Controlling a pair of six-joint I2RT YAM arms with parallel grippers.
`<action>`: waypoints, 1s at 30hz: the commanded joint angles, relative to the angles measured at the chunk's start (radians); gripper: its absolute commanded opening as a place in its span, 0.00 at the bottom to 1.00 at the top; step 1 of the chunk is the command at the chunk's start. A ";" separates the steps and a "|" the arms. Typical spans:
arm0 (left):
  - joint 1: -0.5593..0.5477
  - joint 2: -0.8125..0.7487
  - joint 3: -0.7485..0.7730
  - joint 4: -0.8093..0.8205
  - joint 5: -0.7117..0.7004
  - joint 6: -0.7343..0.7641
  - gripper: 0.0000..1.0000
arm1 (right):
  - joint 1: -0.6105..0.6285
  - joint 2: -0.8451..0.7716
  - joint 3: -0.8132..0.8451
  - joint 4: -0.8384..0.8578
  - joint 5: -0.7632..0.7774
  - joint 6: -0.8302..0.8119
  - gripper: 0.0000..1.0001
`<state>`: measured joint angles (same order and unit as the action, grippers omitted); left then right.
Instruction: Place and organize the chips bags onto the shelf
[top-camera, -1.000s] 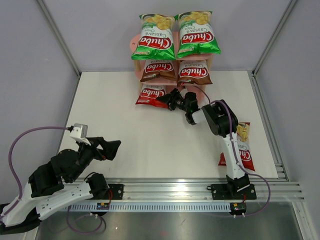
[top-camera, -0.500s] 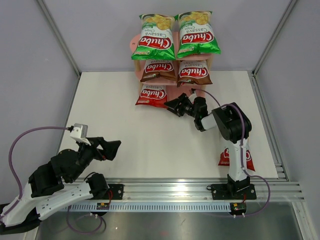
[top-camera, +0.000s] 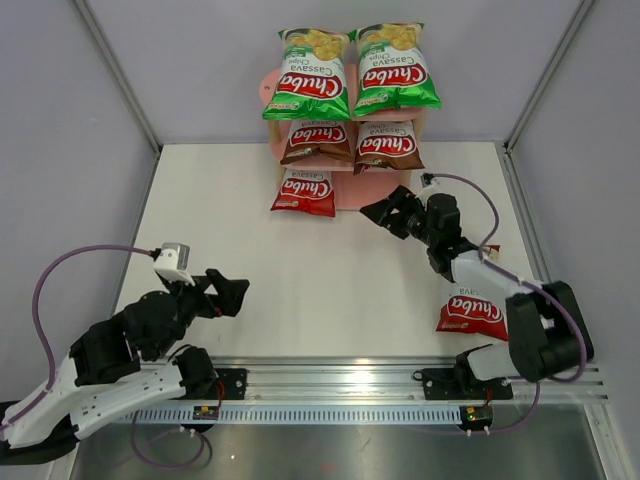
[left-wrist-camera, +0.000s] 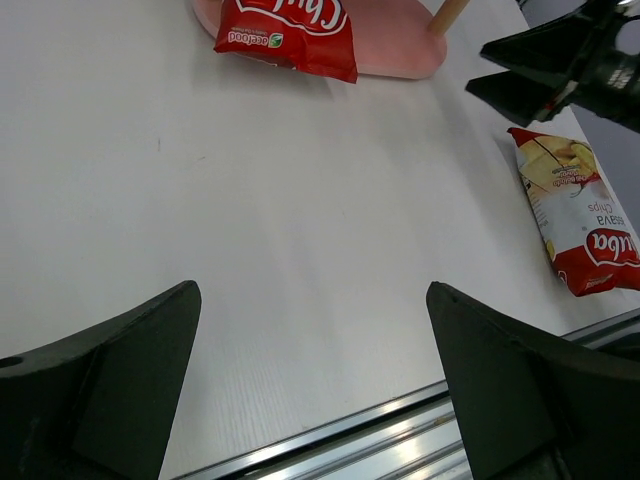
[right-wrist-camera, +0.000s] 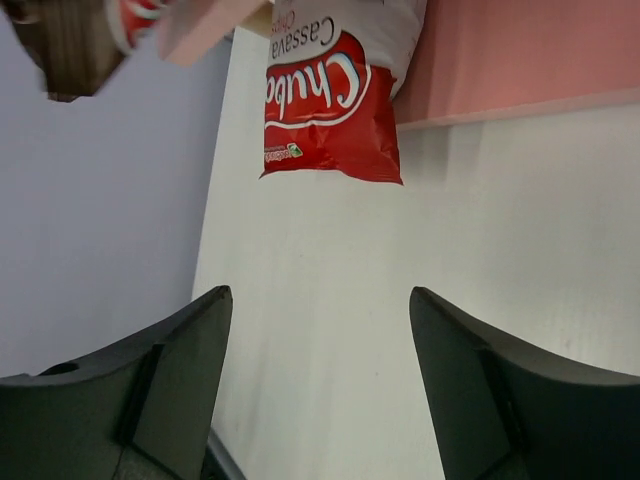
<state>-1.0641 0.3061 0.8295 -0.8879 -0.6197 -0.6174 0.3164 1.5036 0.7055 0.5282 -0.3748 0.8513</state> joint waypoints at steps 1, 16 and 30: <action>-0.004 0.036 -0.023 0.075 -0.009 -0.044 0.99 | -0.005 -0.239 -0.006 -0.336 0.143 -0.205 0.81; -0.004 0.519 -0.101 0.719 0.414 -0.120 0.99 | -0.007 -0.830 0.072 -1.054 0.425 -0.313 0.99; -0.040 1.347 0.230 1.214 0.935 -0.266 0.99 | -0.005 -1.190 0.242 -1.386 0.496 -0.267 0.99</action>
<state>-1.0824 1.5543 0.9585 0.1352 0.1368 -0.8261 0.3130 0.3473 0.9047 -0.7624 0.0948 0.5797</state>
